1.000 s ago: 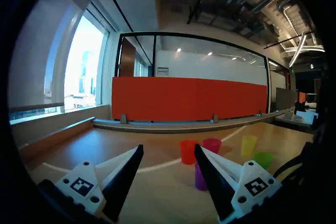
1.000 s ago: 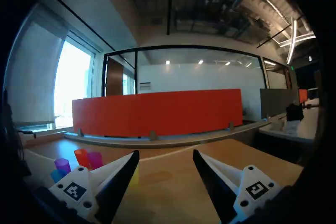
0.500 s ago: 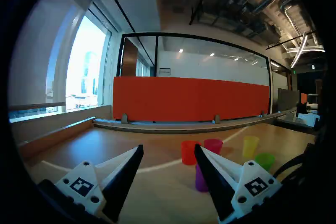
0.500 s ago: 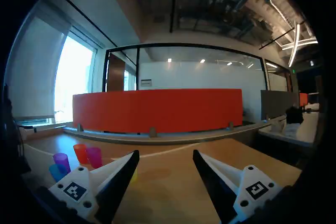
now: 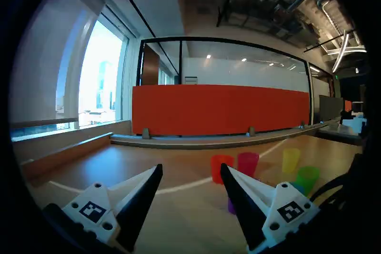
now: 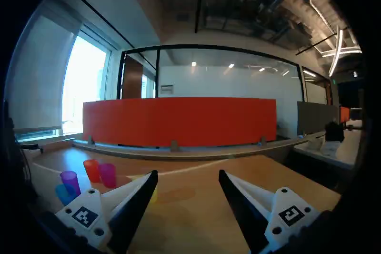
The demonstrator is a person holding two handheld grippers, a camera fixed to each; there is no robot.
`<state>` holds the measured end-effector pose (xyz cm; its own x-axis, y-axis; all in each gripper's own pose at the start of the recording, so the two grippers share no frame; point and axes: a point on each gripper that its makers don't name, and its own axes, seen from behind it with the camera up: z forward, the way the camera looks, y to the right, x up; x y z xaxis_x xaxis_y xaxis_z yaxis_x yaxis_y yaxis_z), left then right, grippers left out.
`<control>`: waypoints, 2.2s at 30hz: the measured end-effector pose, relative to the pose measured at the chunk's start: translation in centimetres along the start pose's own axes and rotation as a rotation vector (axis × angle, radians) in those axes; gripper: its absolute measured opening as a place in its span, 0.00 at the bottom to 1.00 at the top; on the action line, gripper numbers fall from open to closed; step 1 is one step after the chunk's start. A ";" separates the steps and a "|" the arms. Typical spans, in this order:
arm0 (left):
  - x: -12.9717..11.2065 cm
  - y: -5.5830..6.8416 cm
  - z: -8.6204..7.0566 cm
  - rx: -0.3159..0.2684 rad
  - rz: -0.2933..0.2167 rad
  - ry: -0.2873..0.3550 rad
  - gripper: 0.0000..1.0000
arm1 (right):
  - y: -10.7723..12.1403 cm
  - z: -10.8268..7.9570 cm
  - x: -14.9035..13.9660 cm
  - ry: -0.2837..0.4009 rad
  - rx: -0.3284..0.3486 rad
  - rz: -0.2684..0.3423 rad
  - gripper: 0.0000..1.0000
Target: Pour water
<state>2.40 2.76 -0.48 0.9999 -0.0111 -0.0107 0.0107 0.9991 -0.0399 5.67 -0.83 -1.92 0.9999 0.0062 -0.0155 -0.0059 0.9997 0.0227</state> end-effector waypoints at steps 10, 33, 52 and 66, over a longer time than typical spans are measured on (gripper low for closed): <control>-1.1 -1.5 -0.1 0.017 0.004 -0.001 0.89 | 0.1 0.2 0.4 -0.005 -0.012 0.004 0.99; -2.2 -2.6 0.1 0.034 0.008 -0.008 0.89 | -0.1 -0.1 0.9 -0.008 -0.021 0.006 0.98; -2.4 -2.6 0.1 0.033 0.010 -0.010 0.89 | 0.5 -0.4 1.0 -0.001 -0.027 0.006 0.99; -2.3 -2.5 0.2 0.028 0.010 -0.010 0.94 | 0.6 -0.3 1.5 0.015 -0.022 -0.007 0.98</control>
<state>0.03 0.28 -0.19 1.0000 -0.0005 -0.0006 0.0005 0.9999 -0.0119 7.15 -0.19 -2.25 0.9995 -0.0008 -0.0310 0.0008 1.0000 0.0000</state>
